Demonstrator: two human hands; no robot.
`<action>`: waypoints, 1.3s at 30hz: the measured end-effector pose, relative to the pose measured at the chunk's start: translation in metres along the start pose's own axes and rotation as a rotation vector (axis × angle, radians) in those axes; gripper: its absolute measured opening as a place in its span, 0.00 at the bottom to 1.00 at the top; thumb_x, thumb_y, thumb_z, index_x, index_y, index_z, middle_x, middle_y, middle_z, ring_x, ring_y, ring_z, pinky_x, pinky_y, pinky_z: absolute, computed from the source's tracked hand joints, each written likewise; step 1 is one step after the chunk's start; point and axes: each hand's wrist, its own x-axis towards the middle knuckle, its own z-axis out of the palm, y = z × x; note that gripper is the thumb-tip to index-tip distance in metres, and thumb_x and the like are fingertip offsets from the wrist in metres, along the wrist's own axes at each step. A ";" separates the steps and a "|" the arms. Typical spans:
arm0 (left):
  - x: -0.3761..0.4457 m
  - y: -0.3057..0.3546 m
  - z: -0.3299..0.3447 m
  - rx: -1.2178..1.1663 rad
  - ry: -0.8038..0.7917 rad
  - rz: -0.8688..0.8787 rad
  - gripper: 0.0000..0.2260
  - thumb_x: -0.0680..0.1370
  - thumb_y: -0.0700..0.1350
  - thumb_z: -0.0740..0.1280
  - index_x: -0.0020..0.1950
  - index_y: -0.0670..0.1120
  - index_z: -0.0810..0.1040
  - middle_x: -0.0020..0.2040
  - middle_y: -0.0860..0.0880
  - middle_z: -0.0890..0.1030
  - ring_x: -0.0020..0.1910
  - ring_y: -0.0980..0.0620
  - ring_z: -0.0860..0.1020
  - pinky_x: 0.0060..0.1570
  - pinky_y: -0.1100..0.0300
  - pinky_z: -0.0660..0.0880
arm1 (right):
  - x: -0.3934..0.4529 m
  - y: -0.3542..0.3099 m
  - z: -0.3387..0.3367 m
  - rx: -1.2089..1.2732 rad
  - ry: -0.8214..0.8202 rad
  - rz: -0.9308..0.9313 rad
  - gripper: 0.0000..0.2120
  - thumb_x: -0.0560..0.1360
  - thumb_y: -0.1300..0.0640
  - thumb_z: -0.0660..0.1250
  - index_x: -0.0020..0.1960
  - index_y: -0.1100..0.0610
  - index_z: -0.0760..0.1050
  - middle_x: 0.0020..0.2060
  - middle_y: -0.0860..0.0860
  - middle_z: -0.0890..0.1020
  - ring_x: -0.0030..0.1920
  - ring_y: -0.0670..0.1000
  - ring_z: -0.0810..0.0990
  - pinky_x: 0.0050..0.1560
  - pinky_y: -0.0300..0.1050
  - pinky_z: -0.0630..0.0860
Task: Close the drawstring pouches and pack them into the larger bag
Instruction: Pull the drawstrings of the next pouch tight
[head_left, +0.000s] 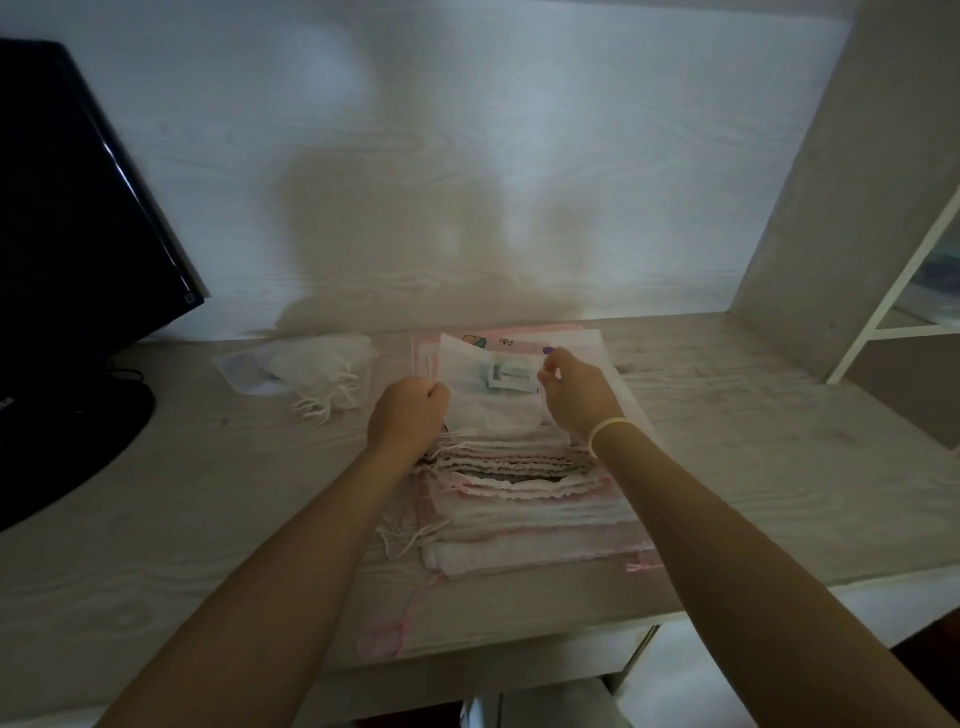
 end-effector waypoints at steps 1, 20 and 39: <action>0.000 -0.001 0.001 0.012 0.000 0.000 0.16 0.77 0.44 0.59 0.30 0.45 0.62 0.29 0.46 0.62 0.29 0.49 0.61 0.31 0.56 0.54 | 0.000 0.000 0.001 0.009 0.007 0.012 0.10 0.82 0.54 0.57 0.56 0.58 0.72 0.51 0.57 0.82 0.41 0.53 0.79 0.47 0.48 0.77; -0.004 0.066 -0.026 -1.055 -0.299 -0.120 0.14 0.82 0.48 0.57 0.41 0.44 0.75 0.49 0.44 0.82 0.44 0.46 0.79 0.44 0.55 0.74 | -0.017 -0.047 -0.016 0.819 -0.487 -0.063 0.11 0.80 0.57 0.63 0.48 0.65 0.75 0.29 0.53 0.71 0.25 0.48 0.59 0.24 0.41 0.53; -0.007 0.033 0.001 -0.318 -0.377 -0.083 0.07 0.76 0.45 0.71 0.42 0.44 0.85 0.38 0.51 0.85 0.41 0.51 0.82 0.45 0.59 0.77 | -0.001 -0.026 -0.028 0.753 -0.090 0.168 0.16 0.75 0.60 0.64 0.62 0.53 0.69 0.40 0.57 0.77 0.27 0.48 0.66 0.24 0.39 0.63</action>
